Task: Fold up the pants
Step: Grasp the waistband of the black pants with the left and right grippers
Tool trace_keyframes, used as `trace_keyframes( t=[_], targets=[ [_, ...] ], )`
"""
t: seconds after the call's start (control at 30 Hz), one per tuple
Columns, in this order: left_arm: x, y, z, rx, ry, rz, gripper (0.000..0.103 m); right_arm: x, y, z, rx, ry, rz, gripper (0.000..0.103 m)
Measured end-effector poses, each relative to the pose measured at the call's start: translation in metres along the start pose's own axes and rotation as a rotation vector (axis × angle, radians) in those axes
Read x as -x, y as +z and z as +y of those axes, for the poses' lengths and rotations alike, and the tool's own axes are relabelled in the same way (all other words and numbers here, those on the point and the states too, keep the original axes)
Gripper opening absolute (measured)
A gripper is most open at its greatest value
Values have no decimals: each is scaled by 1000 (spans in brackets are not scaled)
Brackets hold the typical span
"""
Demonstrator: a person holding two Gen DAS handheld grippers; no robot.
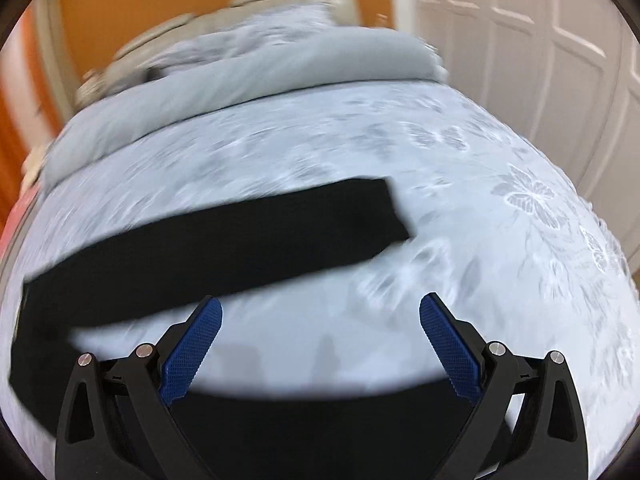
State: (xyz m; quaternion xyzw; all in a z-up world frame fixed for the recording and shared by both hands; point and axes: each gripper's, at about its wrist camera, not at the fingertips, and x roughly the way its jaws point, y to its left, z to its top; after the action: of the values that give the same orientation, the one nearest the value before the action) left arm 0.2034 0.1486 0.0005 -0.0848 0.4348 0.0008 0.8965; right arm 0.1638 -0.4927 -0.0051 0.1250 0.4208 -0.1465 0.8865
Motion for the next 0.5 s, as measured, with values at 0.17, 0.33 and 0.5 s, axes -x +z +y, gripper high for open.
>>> trace_keyframes(
  t=[0.17, 0.33, 0.5],
  targets=[
    [-76, 70, 49, 111, 71, 79, 98, -73, 52, -39, -78, -13, 39, 97],
    [-140, 104, 89, 141, 177, 124, 98, -131, 82, -47, -50, -33, 88, 97],
    [-188, 112, 111, 164, 176, 200, 98, -165, 89, -50, -69, 1, 111, 97]
  ],
)
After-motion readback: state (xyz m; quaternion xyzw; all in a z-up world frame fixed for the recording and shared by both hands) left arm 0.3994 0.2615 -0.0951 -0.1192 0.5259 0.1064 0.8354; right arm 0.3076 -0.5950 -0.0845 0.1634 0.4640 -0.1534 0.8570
